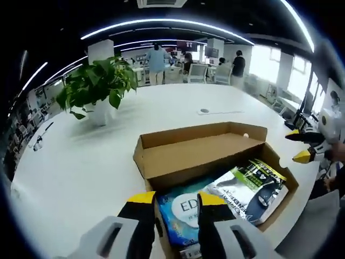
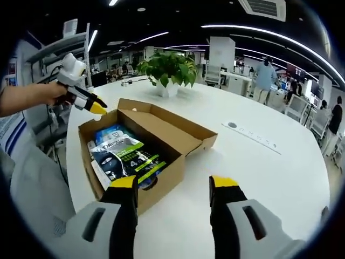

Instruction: Operate the shoe box by opening the lid, removing the specified soft item, and placing it in the target area until the item is outside and the box remains undamaged.

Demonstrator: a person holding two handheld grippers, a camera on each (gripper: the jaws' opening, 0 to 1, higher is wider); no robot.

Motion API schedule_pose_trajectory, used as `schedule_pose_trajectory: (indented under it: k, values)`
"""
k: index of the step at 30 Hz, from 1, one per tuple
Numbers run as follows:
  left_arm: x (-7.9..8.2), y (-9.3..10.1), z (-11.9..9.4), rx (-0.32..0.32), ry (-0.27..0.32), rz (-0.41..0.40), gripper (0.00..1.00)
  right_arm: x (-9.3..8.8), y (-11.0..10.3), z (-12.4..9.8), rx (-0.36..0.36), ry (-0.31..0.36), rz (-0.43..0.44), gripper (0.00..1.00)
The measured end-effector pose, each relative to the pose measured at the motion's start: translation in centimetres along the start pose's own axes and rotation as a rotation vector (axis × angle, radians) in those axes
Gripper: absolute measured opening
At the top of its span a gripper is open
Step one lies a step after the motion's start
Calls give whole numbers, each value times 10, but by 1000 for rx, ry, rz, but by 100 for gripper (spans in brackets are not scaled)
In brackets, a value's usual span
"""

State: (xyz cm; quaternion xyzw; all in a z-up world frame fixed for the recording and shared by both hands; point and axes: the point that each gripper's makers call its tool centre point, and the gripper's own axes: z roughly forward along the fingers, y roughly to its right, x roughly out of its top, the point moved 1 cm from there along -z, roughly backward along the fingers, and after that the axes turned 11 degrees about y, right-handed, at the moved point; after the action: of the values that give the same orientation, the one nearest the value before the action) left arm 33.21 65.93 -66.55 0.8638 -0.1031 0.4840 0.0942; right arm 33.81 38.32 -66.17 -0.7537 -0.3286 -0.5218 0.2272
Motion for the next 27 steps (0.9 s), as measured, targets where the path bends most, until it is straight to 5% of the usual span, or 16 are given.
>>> schedule_pose_trajectory:
  k: [12, 27]
  values:
    - [-32, 40, -4, -95, -104, -78, 32, 6, -12, -19, 15, 11, 9, 65]
    - [-56, 73, 7, -168, -207, -284, 28, -2, -27, -26, 45, -3, 19, 67]
